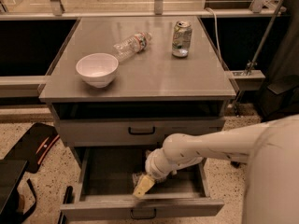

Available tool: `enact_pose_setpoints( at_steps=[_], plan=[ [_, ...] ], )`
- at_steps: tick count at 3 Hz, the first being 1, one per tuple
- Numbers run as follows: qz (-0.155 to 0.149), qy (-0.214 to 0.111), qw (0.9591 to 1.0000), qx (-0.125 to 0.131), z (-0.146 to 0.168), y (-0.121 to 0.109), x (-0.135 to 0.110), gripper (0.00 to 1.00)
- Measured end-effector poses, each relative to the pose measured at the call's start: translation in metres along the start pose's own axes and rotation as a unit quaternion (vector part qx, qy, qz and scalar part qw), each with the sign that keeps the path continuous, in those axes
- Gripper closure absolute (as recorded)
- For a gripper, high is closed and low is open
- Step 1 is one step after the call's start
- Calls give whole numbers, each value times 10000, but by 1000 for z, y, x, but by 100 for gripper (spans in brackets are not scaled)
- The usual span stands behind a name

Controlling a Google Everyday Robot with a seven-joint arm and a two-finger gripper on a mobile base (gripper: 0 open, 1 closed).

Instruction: Pick blue plastic bottle from middle drawer and place on counter

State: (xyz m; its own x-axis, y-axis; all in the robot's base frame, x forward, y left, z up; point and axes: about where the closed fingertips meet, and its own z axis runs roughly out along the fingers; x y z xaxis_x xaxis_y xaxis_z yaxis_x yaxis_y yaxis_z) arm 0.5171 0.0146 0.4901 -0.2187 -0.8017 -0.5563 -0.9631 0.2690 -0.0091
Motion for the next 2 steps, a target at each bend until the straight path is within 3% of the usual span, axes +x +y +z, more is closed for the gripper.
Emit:
enact_pose_setpoints(
  at_steps=[1, 2],
  plan=[
    [285, 101, 9995, -76, 42, 10, 8, 0],
    [284, 101, 9995, -76, 42, 10, 8, 0]
  ],
)
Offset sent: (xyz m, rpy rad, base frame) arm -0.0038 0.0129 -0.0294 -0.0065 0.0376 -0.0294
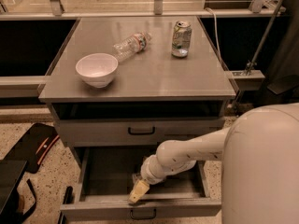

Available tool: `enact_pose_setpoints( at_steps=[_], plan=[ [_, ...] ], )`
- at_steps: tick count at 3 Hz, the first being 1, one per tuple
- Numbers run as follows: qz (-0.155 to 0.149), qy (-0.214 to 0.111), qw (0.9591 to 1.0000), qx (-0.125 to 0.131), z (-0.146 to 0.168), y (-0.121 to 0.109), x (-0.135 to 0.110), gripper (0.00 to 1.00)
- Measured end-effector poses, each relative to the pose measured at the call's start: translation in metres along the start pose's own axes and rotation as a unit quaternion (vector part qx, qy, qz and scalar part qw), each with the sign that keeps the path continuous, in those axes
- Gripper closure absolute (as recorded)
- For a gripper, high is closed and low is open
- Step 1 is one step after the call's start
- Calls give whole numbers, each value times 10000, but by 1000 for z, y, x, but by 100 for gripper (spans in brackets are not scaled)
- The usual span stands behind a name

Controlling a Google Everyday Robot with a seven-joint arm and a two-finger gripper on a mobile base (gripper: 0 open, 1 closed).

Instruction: Pick blue plastic bottle from middle drawer and place on counter

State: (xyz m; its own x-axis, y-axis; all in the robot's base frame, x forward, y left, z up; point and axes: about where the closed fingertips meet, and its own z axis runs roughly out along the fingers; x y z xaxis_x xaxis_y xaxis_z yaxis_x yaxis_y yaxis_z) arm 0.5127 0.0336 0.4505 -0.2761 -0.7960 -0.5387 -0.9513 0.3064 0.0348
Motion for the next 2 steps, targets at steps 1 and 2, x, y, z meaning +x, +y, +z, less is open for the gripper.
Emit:
enact_pose_setpoints(
  at_steps=[1, 2],
  plan=[
    [3, -19, 10000, -39, 9, -16, 2, 0],
    [-32, -92, 9998, 150, 15, -45, 1, 0]
  ],
)
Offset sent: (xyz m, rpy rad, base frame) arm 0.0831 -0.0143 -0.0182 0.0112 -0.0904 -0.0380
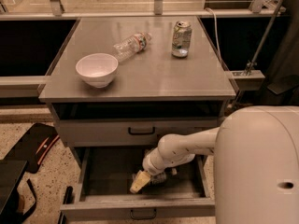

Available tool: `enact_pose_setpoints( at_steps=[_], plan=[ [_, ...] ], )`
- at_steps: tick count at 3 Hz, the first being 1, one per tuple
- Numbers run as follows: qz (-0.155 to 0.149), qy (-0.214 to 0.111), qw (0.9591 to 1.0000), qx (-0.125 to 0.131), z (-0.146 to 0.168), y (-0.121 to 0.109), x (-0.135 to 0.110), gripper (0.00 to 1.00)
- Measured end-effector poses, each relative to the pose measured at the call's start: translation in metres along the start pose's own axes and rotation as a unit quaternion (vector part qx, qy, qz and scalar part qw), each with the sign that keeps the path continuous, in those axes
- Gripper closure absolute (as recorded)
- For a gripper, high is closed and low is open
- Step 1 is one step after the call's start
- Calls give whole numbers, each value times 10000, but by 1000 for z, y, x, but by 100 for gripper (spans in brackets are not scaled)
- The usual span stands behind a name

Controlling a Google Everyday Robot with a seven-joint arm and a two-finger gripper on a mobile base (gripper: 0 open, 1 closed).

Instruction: Pick blue plastic bottle from middle drawer and place on counter

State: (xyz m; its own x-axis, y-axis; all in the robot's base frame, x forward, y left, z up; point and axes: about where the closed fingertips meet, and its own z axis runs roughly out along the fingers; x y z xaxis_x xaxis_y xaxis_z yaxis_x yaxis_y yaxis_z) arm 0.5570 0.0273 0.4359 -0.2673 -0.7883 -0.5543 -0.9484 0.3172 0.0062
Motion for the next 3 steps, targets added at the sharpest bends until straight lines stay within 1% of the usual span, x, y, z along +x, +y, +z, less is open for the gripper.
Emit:
enact_pose_setpoints(
  at_steps=[1, 2, 3],
  plan=[
    [0, -11, 10000, 11, 0, -2, -1, 0],
    [-43, 271, 9993, 249, 1, 2, 3, 0],
    [304, 619, 9934, 920, -20, -10, 17, 0]
  ],
)
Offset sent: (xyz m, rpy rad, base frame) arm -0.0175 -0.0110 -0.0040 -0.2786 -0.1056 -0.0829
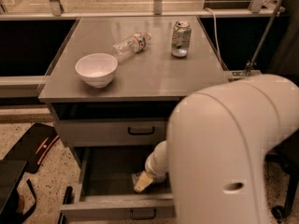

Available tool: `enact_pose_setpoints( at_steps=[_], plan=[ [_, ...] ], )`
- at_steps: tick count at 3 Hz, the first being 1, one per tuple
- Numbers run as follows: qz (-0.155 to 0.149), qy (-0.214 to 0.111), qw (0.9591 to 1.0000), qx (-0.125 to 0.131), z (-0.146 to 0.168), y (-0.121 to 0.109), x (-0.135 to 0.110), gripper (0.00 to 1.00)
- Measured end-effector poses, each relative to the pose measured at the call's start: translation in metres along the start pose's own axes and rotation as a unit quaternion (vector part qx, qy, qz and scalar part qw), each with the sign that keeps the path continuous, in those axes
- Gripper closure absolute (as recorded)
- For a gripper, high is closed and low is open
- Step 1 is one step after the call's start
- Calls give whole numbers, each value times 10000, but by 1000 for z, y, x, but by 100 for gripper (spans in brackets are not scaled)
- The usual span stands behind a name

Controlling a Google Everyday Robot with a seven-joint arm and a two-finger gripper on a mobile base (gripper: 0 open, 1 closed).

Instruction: Pick blue plastic bottle from middle drawer and place on counter

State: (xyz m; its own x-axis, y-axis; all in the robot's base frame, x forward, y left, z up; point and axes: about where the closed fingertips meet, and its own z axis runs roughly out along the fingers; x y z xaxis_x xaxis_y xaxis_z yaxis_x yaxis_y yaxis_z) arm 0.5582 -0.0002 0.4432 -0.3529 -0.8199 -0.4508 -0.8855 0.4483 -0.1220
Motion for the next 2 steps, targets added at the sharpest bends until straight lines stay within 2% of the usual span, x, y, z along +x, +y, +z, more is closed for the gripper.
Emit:
enact_pose_setpoints(
  at_steps=[1, 2],
  plan=[
    [-11, 266, 9993, 261, 0, -2, 23, 0],
    [-10, 265, 9993, 260, 0, -2, 23, 0]
  ],
)
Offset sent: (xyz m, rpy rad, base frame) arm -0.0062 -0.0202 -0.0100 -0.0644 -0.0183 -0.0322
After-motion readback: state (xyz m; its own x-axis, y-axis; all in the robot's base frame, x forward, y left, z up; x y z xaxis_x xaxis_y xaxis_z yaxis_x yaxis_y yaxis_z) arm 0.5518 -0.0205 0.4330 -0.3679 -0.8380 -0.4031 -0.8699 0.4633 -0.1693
